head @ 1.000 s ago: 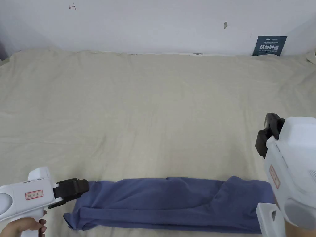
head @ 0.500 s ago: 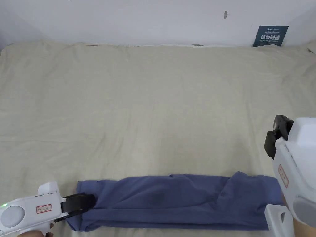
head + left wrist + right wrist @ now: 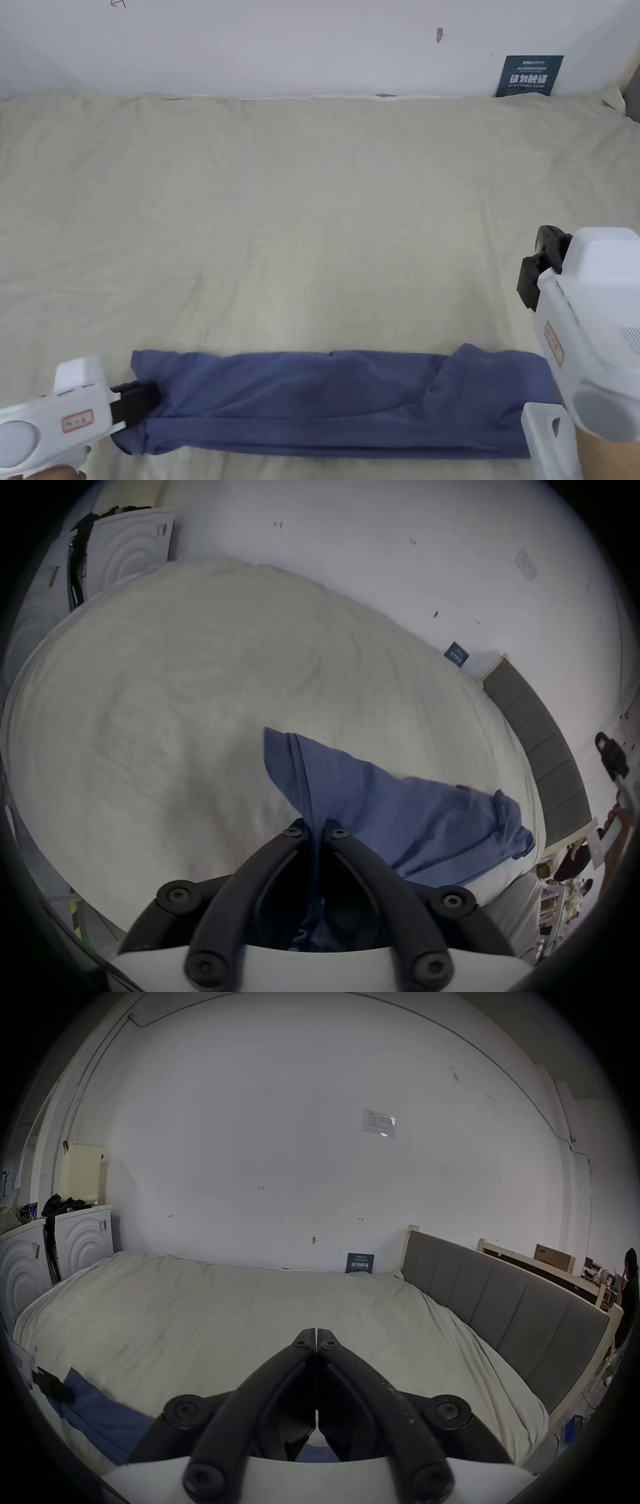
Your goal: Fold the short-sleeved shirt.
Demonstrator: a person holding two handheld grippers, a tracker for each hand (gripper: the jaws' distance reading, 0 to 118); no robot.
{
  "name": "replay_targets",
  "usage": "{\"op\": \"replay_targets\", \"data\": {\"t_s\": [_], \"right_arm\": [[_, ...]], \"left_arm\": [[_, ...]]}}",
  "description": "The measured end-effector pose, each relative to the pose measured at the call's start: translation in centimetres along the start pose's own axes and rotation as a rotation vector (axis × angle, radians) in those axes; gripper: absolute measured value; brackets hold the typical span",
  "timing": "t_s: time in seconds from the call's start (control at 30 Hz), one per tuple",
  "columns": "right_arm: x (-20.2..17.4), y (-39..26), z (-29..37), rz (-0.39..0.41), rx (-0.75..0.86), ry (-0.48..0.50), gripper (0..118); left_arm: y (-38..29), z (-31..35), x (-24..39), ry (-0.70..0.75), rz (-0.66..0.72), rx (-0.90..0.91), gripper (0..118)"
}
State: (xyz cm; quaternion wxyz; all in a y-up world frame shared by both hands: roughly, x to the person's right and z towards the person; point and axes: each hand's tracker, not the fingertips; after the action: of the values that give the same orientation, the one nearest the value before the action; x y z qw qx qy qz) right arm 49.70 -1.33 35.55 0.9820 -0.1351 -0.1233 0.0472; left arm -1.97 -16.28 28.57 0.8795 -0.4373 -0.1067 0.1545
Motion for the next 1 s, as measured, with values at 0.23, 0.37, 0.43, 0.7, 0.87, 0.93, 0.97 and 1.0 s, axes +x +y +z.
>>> {"op": "replay_targets", "data": {"t_s": [0.23, 0.37, 0.43, 0.7, 0.87, 0.93, 0.97, 1.0], "right_arm": [[0.8, 0.3, 0.8, -0.009, 0.024, 0.004, 2], [1.4, 0.2, 1.3, -0.015, 0.032, 0.013, 2], [1.6, 0.1, 1.6, -0.019, 0.035, 0.017, 2], [3.1, 0.0, 2.5, -0.029, 0.046, 0.012, 2], [4.1, 0.0, 2.9, -0.041, 0.047, -0.001, 2], [4.5, -0.1, 3.1, -0.041, 0.048, -0.006, 2], [4.6, -0.1, 3.1, -0.038, 0.047, -0.010, 2], [4.7, -0.2, 3.1, -0.037, 0.046, -0.013, 1]], "left_arm": [[1.5, 4.9, -2.7, 0.170, 0.028, 0.055, 7], [1.6, 6.2, -1.8, 0.210, 0.024, 0.046, 7], [1.6, 6.1, -0.1, 0.206, 0.004, 0.043, 7], [1.0, 2.1, 10.7, -0.001, -0.140, -0.043, 7], [-0.6, -2.3, 17.0, -0.068, -0.222, -0.121, 7], [-1.0, -4.6, 17.9, -0.078, -0.216, -0.146, 7], [-1.3, -5.5, 18.6, -0.086, -0.216, -0.156, 7], [-1.6, -6.2, 19.3, -0.085, -0.220, -0.165, 7]]}}
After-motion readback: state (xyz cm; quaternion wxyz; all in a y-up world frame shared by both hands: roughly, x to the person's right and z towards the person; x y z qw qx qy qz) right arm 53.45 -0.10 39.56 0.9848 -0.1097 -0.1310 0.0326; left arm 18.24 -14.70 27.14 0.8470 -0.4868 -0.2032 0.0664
